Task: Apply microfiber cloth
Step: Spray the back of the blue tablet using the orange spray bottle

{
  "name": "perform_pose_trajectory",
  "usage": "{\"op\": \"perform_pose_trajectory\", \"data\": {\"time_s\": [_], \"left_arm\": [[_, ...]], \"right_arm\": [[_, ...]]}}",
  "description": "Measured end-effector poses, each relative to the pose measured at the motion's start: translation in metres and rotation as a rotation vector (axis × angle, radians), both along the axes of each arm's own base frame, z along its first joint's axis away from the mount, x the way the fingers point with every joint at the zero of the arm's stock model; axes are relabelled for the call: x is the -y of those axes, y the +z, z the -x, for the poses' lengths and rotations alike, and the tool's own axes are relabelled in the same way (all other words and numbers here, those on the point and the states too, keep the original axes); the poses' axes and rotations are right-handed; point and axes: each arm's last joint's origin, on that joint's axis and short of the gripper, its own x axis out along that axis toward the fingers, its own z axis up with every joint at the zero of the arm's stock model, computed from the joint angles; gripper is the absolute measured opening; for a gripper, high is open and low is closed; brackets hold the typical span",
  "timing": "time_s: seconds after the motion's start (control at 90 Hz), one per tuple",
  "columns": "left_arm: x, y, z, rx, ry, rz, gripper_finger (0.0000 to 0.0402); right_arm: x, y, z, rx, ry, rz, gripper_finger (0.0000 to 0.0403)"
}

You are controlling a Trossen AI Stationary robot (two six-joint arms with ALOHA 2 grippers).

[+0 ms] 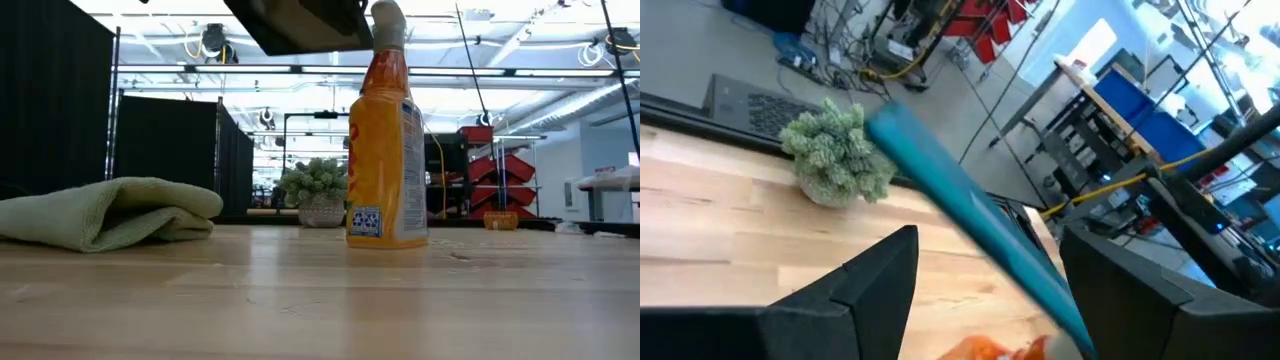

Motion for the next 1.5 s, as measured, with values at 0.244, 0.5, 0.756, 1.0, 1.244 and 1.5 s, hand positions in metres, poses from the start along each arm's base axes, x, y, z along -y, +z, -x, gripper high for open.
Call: {"op": "perform_pose_trajectory", "data": {"time_s": [0.244, 0.5, 0.756, 1.0, 1.244, 1.5], "left_arm": [[-0.010, 0.000, -0.007, -0.047, 0.022, -0.029, 0.0207], [-0.010, 0.006, -0.011, 0.050, 0.048, -0.017, 0.0033], [-0.013, 0.014, 0.000, 0.008, 0.075, -0.132, 0.0030], [-0.027, 0.032, 0.028, -0.172, 0.093, -0.315, 0.0010], [-0.026, 0.045, 0.043, -0.452, -0.033, -0.440, 0.0005], [-0.027, 0.037, 0.040, -0.824, -0.354, -0.472, 0.0005]], "right_arm": [[-0.005, 0.002, 0.000, 0.012, 0.012, -0.005, 0.0009], [-0.004, 0.001, -0.001, 0.008, 0.007, -0.001, 0.0030], [-0.016, 0.000, 0.004, 0.022, 0.056, -0.027, 0.0093], [-0.047, 0.005, 0.021, 0.141, 0.108, -0.077, 0.0162], [-0.083, 0.023, 0.053, 0.352, 0.366, -0.470, 0.0213], [-0.078, 0.024, 0.092, 0.046, 0.405, -1.263, 0.0221]]}}
